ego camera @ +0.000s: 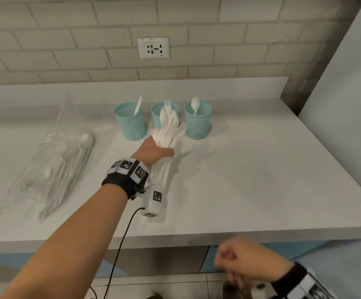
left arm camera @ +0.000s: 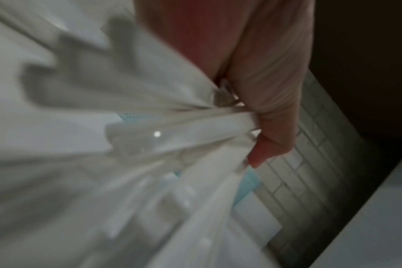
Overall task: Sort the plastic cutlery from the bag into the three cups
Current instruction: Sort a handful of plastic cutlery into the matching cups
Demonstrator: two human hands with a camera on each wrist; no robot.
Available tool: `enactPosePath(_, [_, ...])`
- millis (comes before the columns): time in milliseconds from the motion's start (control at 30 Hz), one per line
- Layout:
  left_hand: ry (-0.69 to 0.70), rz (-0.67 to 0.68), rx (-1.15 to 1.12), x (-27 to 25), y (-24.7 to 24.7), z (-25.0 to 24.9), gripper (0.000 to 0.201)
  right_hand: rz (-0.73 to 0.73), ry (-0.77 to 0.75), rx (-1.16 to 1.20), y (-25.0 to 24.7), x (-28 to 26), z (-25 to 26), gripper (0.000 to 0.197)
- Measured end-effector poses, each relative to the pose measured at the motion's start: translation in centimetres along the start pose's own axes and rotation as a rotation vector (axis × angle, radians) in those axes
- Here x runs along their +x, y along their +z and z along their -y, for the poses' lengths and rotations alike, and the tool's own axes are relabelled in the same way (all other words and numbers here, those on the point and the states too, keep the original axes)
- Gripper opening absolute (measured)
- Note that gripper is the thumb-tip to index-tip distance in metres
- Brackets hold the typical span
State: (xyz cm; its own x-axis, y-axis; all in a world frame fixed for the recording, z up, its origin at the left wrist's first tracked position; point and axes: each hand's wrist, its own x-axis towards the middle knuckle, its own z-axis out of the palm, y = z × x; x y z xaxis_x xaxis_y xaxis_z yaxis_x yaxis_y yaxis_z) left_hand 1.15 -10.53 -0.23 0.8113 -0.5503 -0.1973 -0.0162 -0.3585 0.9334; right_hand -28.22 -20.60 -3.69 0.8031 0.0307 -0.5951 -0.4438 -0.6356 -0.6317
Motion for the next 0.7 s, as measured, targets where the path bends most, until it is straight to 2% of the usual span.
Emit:
enactPosePath(67, [0.047, 0.027, -0.145, -0.2, -0.5, -0.3, 0.065, -0.153, -0.151, 0.104, -2.9, 1.0, 3.5, 0.013])
enactPosePath(167, [0.092, 0.096, -0.241, -0.4, -1.3, -0.5, 0.058, -0.613, -0.347, 0.224, -7.3, 5.3, 7.6, 0.009])
enactPosePath(233, [0.116, 0.132, -0.290, -0.4, -2.0, -0.6, 0.051, -0.819, -0.410, 0.393, -10.2, 8.3, 10.5, 0.011])
enactPosePath(333, [0.149, 0.201, -0.325, -0.2, -3.2, -0.3, 0.051, -0.864, -0.412, 0.499, -12.8, 12.4, 13.9, 0.028])
enactPosePath(467, [0.173, 0.249, -0.323, 1.0, -5.6, 0.6, 0.040, -0.916, -0.511, 0.559, -13.3, 15.8, 16.8, 0.013])
enactPosePath(567, [0.163, 0.248, -0.355, 2.2, -7.6, 1.3, 0.041, -0.946, -0.527, 0.601, -13.5, 17.7, 18.0, 0.016])
enactPosePath(700, [0.141, 0.278, -0.372, 3.5, -9.8, 1.9, 0.029, -1.053, -0.572, 0.839, -14.4, 18.5, 19.9, 0.010])
